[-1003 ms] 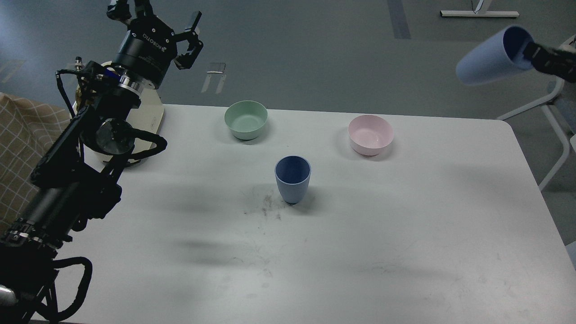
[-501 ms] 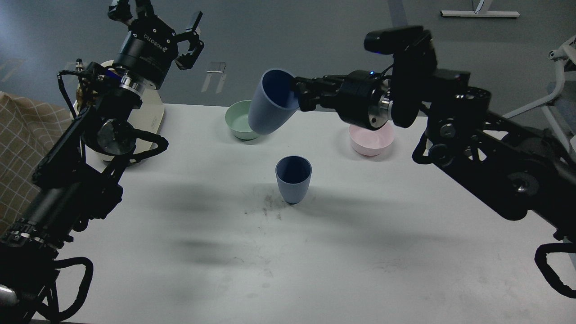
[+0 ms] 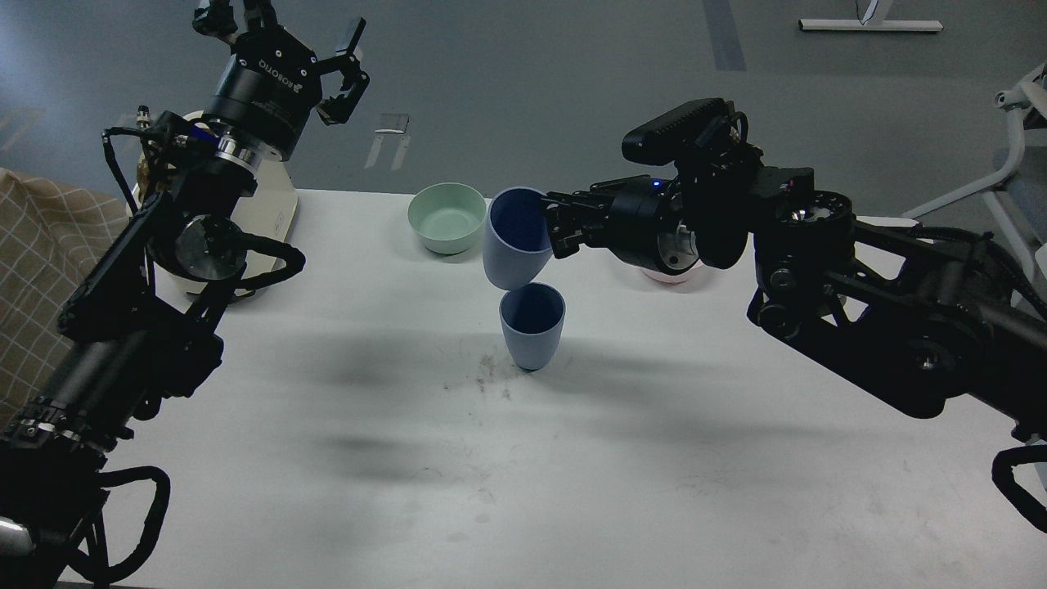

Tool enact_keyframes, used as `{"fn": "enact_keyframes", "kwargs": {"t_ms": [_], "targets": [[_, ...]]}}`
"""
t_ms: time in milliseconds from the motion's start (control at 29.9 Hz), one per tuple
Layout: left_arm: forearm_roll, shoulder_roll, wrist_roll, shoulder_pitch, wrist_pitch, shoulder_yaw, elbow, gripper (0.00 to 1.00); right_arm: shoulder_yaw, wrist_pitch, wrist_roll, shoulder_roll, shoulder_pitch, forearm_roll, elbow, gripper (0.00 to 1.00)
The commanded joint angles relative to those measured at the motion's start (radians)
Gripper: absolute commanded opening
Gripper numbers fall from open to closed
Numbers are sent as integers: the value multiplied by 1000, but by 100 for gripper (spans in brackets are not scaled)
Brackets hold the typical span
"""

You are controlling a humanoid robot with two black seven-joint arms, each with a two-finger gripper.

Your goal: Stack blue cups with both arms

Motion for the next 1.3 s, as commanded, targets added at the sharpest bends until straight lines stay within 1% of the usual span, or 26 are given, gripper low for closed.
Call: {"fn": "enact_keyframes", "kwargs": {"t_ms": [0,668,702,769,802,869,902,969,1036,1069,1103,1136,1170,1203,1237,1270], "targets": [[0,2,-1,0,0,0,0,98,-40,0,-3,-14,-6,0,0,0],[-1,5,-1,0,-2,0,0,98,-43,0,-15,-6,-62,-2,0,0],[-1,5,-1,0,-2,0,0,98,-43,0,-15,-6,-62,-3,-1,2],[-1,5,-1,0,-2,0,0,98,-41,0,-15,-5,-63,-6,-1,16],[-1,5,-1,0,-2,0,0,98,-40,0,-17,-5,-62,-6,-1,25],[0,5,-1,0,-2,0,0,98,-40,0,-26,-5,-62,-6,0,30],[0,5,-1,0,-2,0,0,98,-40,0,-37,-5,-62,-5,0,30],[0,5,-1,0,-2,0,0,98,-37,0,-42,-6,-62,-5,2,33],[0,5,-1,0,-2,0,0,98,-31,0,-42,-6,-63,-3,2,40],[0,5,-1,2,-2,0,0,98,-23,0,-42,-5,-63,-3,3,48],[0,5,-1,2,-2,0,0,98,0,0,-42,-2,-65,-2,3,64],[0,5,-1,2,-2,0,0,98,18,0,-42,2,-65,0,2,76],[-1,5,-1,2,-2,2,0,98,43,0,-40,8,-65,3,0,94],[-1,5,-1,2,-2,2,0,98,101,0,-40,24,-65,3,-1,100],[-1,6,-1,2,-2,0,0,98,133,0,-40,35,-65,3,-5,100],[-1,8,-1,2,-2,2,0,98,203,0,-40,52,-63,6,-11,100]]}}
